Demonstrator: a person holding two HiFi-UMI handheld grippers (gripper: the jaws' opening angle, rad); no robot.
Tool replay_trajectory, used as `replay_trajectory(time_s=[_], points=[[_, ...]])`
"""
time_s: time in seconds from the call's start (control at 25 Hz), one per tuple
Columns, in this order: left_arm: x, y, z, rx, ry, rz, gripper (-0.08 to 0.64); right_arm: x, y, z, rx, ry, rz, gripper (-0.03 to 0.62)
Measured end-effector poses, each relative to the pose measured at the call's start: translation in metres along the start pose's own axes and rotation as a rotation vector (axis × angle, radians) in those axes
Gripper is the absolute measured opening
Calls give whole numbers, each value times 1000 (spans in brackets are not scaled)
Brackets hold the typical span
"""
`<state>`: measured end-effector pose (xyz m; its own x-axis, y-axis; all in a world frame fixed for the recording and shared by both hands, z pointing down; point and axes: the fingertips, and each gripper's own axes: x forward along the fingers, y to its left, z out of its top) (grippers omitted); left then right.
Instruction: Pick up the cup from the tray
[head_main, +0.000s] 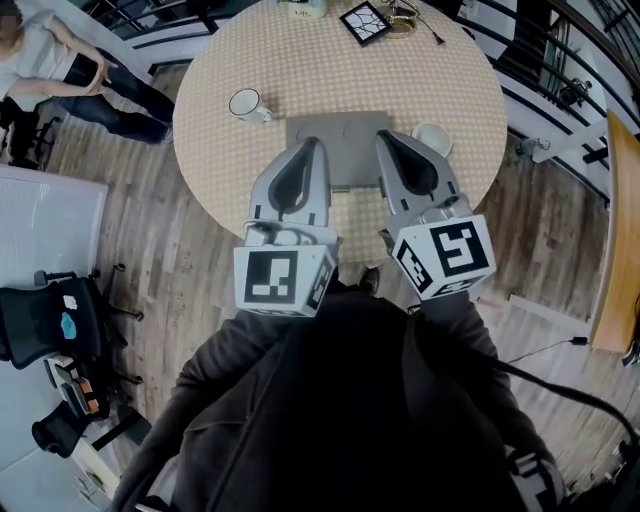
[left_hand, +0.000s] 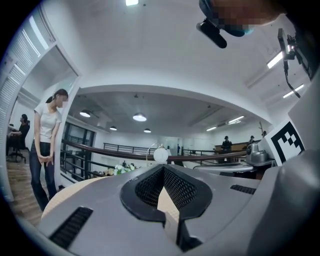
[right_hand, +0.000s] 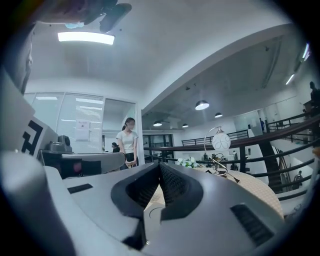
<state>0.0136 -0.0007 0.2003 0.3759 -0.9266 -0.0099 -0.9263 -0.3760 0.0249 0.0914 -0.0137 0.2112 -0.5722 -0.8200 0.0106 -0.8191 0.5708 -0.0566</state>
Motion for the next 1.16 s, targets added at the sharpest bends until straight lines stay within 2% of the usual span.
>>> replay_trajectory(time_s=[0.36, 0.52, 1.16], points=[[-9, -17, 17, 21, -52, -18, 3, -20, 5, 18, -46, -51, -11, 6], [-10, -17, 16, 40, -48, -18, 3, -21, 4, 19, -54, -55, -9, 6], [4, -23, 24, 8, -70, -12, 3, -13, -7, 20, -73, -50, -1, 6]])
